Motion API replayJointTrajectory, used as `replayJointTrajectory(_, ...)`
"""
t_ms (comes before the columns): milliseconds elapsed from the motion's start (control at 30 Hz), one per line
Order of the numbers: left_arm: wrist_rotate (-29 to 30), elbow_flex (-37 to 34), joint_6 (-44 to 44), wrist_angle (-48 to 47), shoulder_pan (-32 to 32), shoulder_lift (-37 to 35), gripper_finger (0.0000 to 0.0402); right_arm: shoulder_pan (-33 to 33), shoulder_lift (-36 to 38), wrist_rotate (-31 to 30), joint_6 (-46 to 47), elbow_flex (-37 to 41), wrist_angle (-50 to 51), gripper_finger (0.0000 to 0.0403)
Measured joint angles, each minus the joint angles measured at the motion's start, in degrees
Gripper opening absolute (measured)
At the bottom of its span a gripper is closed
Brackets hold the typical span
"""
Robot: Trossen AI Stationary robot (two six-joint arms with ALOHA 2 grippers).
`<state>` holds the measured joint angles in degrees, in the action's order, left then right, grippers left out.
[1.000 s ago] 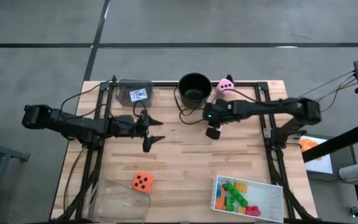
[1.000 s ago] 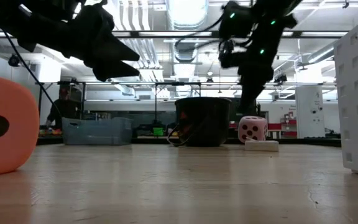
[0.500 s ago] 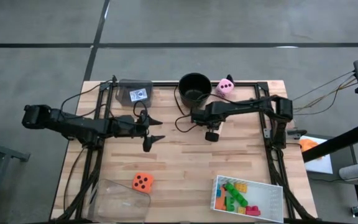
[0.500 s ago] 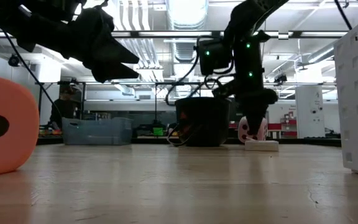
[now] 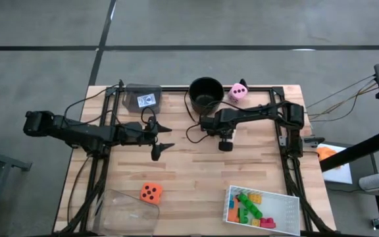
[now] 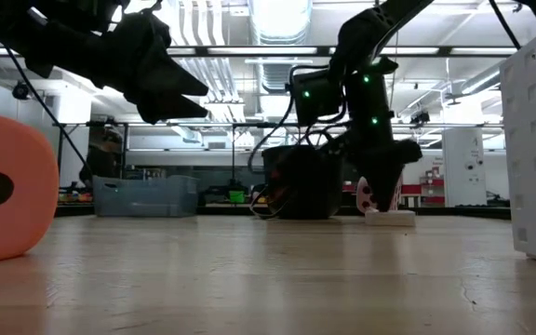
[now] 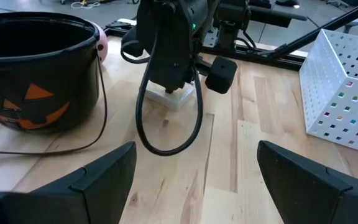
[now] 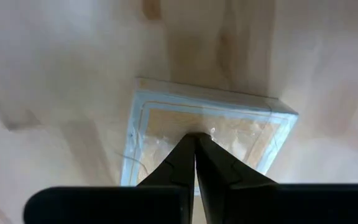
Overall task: Pick & Place Toys
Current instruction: Put the yellow deck of cards into the black bin
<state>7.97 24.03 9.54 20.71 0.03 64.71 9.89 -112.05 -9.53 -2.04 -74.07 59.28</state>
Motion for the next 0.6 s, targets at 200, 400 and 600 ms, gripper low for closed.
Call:
replayJointTrajectory(200, 0.17, 0.0, -0.13, -0.05, 0.03, 0.0, 0.0335, -1.78, 1.34, 8.9, -3.19, -1.46, -7.41, 0.0018)
replayJointTrajectory(400, 0.2, 0.0, -0.12, -0.69, 0.04, 0.0, 0.0335, -3.97, 1.42, 19.64, -7.47, -3.42, -19.85, 0.0018)
replayJointTrajectory(600, 0.2, 0.0, -0.12, -0.99, 0.04, 0.0, 0.0335, -6.75, 1.68, 20.21, -7.79, -8.25, -20.13, 0.0018)
